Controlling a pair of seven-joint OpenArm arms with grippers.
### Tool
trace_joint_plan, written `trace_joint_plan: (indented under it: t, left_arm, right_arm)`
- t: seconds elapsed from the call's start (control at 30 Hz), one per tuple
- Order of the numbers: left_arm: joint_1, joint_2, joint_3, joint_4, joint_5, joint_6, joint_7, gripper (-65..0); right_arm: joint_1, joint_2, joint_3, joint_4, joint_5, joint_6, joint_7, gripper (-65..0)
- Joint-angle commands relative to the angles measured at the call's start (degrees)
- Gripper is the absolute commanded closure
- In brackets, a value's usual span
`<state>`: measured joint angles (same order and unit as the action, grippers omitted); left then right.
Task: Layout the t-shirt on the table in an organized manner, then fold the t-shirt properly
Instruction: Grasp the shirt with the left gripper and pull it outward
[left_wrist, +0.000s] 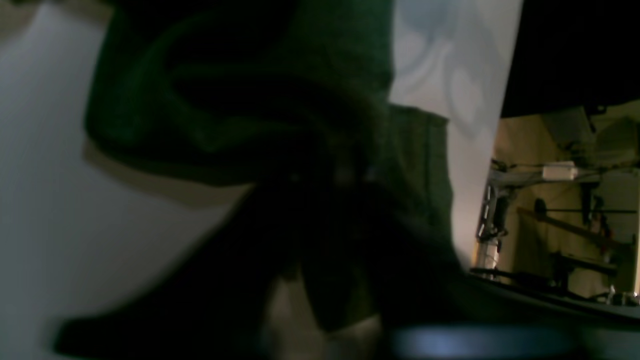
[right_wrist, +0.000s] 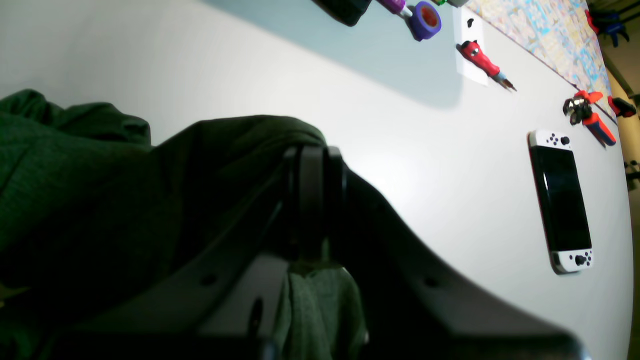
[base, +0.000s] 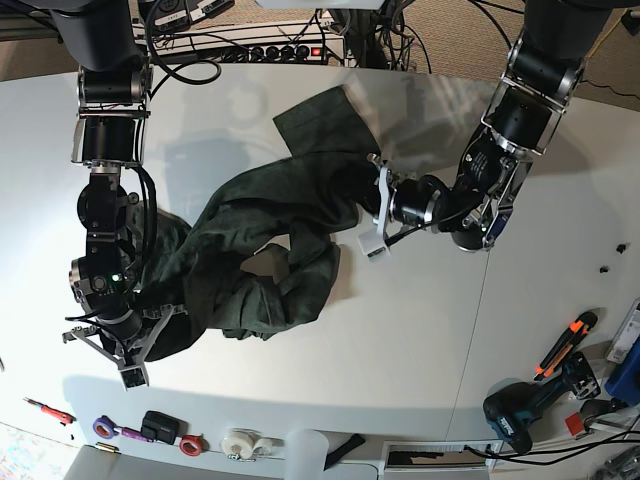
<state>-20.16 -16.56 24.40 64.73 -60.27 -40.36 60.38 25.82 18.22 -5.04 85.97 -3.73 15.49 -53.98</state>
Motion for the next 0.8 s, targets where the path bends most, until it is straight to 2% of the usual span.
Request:
trace_joint_plan:
  t: [0.0, 0.1, 0.13, 0.23, 0.3, 0.37, 0.5, 0.6, 0.77]
  left_arm:
    - [-1.29, -0.35, -0.04, 0.44, 1.16, 0.36, 0.61, 0.0]
    - [-2.45, -0.52, -0.04, 0.46, -2.29, 0.36, 1.77, 0.0]
    - [-3.1, -0.61, -0.04, 0.5, -6.43, 0.36, 4.07, 0.0]
    - [-5.84, -0.59, -0.04, 1.66, -24.73, 0.36, 14.49, 0.0]
    - [-8.04, -0.52, -0.07, 3.32, -24.73, 0.36, 18.88, 0.0]
    - [-10.51, -0.37, -0.61, 5.46, -24.73, 0.36, 18.62, 0.0]
    - [-16.22, 0.0, -3.02, 7.78, -24.73, 0.36, 17.44, 0.0]
    - [-20.83, 0.92, -5.99, 7.76, -23.85, 0.36, 11.21, 0.0]
    - [-26.86, 1.49, -10.62, 7.76, -1.46, 0.36, -9.62, 0.0]
  right_arm:
    - [1.77, 0.68, 0.22, 0.9, -0.11, -0.26, 1.36, 0.0]
    - [1.77, 0.66, 0.24, 0.9, -0.13, -0.26, 1.29, 0.0]
    - [1.77, 0.66, 0.24, 0.9, -0.13, -0.28, 1.27, 0.0]
    - [1.77, 0.68, 0.24, 0.9, -0.2, -0.28, 1.27, 0.0]
    - [1.77, 0.66, 0.24, 0.9, -0.24, -0.31, 1.27, 0.0]
    - [1.77, 0.68, 0.24, 0.9, -0.63, -0.55, 1.16, 0.0]
    - [1.77, 0.66, 0.24, 0.9, -2.36, -3.52, 0.92, 0.0]
    - [1.77, 0.66, 0.24, 0.9, -3.93, -5.33, 0.9, 0.0]
    - [1.77, 0.59, 0.28, 0.9, -4.94, -7.52, 0.81, 0.0]
